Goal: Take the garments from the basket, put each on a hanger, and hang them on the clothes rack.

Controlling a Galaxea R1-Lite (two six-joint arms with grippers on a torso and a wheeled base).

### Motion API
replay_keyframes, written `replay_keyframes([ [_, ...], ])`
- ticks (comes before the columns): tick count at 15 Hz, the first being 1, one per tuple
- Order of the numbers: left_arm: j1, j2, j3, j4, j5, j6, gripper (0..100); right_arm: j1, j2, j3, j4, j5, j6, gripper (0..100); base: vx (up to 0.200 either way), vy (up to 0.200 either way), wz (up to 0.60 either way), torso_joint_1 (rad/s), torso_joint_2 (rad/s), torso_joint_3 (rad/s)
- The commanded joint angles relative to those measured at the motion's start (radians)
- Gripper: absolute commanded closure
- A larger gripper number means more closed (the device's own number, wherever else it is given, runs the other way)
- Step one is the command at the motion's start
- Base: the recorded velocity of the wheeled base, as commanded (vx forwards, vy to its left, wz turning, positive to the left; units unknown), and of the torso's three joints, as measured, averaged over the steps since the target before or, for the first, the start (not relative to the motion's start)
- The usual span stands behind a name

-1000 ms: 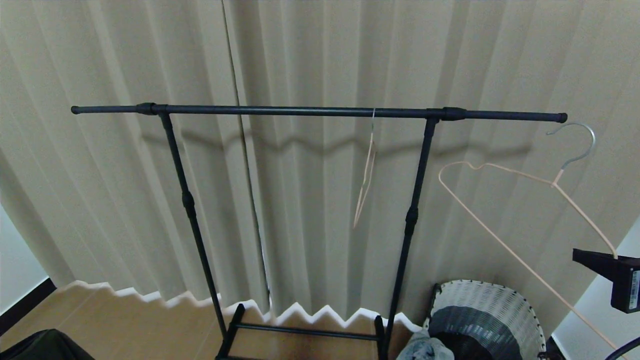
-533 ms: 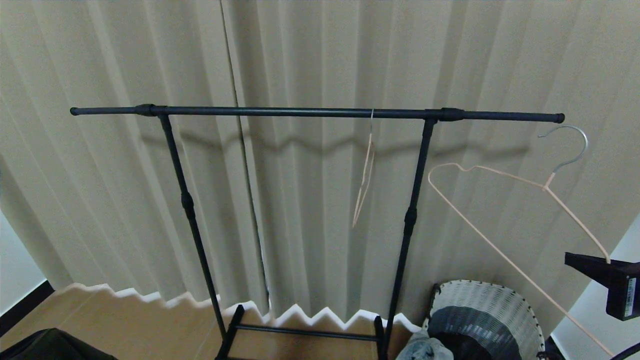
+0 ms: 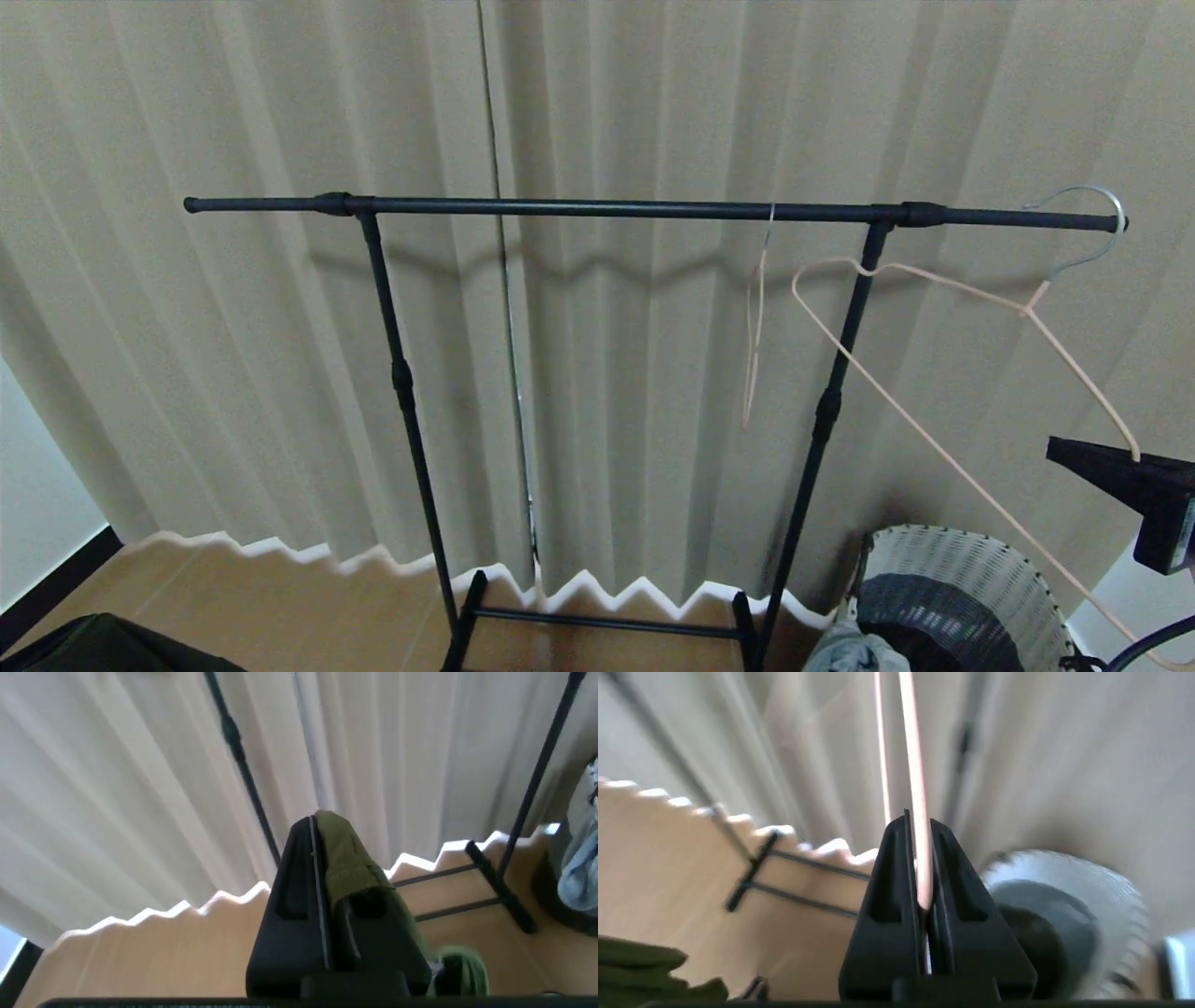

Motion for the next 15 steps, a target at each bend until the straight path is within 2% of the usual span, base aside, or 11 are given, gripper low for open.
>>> replay_keyframes([
  [1, 0.0, 0.003, 0.001, -0.001, -0.001, 0.002, 100, 0.001, -0.007, 0.008, -0.002, 0.02, -0.001, 100, 0.0, 0.2, 0.0, 0.007, 0.0, 0.007],
  [4, -0.003, 0.047, -0.003, -0.004, -0.03, -0.003, 100, 0.026, -0.007, 0.008, -0.004, 0.058, -0.006, 100, 0.0, 0.2, 0.0, 0.002, 0.0, -0.002],
  [8, -0.003, 0.101, -0.017, -0.024, -0.076, 0.003, 100, 0.105, -0.003, 0.03, 0.003, 0.057, -0.007, 100, 0.0, 0.0, 0.0, 0.0, 0.0, 0.0],
  [11, -0.009, 0.189, -0.048, -0.064, -0.078, 0.054, 100, 0.197, 0.066, 0.025, -0.007, 0.06, -0.004, 100, 0.0, 0.0, 0.0, 0.0, 0.0, 0.0],
  [12, -0.009, 0.218, -0.072, -0.064, -0.078, 0.062, 100, 0.22, 0.088, 0.022, -0.008, 0.06, -0.001, 100, 0.0, 0.0, 0.0, 0.0, 0.0, 0.0],
  [15, -0.009, 0.431, -0.266, -0.062, -0.07, 0.077, 100, 0.334, 0.117, 0.022, -0.047, 0.064, 0.0, 100, 0.0, 0.0, 0.0, 0.0, 0.0, 0.0],
])
